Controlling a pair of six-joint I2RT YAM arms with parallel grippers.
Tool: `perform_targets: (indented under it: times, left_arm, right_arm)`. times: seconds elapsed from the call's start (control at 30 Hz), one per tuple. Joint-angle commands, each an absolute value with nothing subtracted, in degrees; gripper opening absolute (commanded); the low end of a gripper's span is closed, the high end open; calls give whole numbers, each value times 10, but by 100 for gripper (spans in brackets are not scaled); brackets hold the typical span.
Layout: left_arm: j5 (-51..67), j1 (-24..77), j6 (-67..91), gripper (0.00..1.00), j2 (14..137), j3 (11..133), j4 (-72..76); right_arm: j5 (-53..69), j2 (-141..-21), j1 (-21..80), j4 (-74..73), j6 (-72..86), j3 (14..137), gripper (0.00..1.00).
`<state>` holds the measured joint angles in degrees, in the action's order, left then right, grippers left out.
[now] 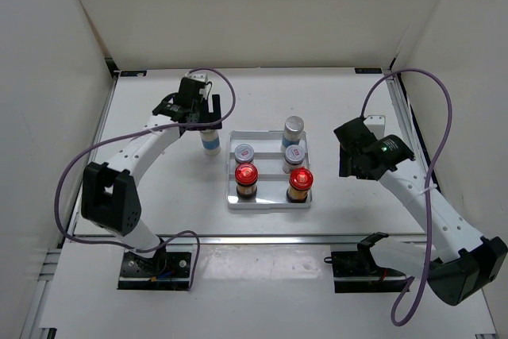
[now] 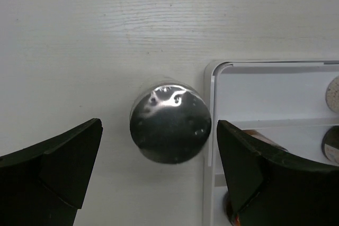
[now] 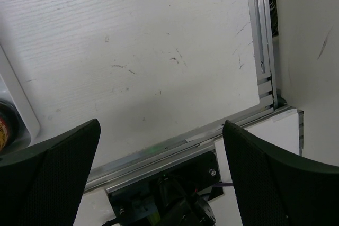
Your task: Organize the condiment bottles
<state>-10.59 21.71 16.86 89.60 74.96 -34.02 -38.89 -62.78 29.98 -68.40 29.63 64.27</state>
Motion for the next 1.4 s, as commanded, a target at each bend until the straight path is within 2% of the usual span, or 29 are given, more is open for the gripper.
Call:
perform_targets:
  times: [0.0,0.13,0.17,0.23,0.27,0.4,0.43,0.63,0.87,1.23,1.37]
  left_arm:
    - [-72,205,168,100,924,783,-337]
    - [-67,199,163,100,961,797,-337]
    - [-67,199,157,96,961,802,-337]
    - [-62,199,157,85,974,809,-337]
    - [-62,199,157,72,974,809,-337]
    - [-79,207,157,43,950,823,-337]
    - [-96,207,163,40,933,828,-337]
    - [-129,273,163,40,867,878,-330]
    - [-103,318,156,40,890,890,-298]
    - [-75,318,151,42,931,790,-203]
    - [-69,323,151,52,944,777,-192]
  right_arm:
    - [-397,-619,298,-671,304,651,99]
    - [-392,-613,298,-665,299,651,99]
    - [-392,-613,298,-665,299,651,99]
    - [-392,-613,298,-665,299,651,99]
    - [-392,-613,298,-665,299,651,99]
    - [-392,-613,298,-665,294,646,99]
    - [-387,-613,298,-665,294,646,99]
    - [-387,-618,298,-660,294,646,99]
    - [-381,-623,298,-660,294,646,99]
    - [-376,-623,298,-655,288,646,99]
    - [-371,-623,298,-655,288,646,99]
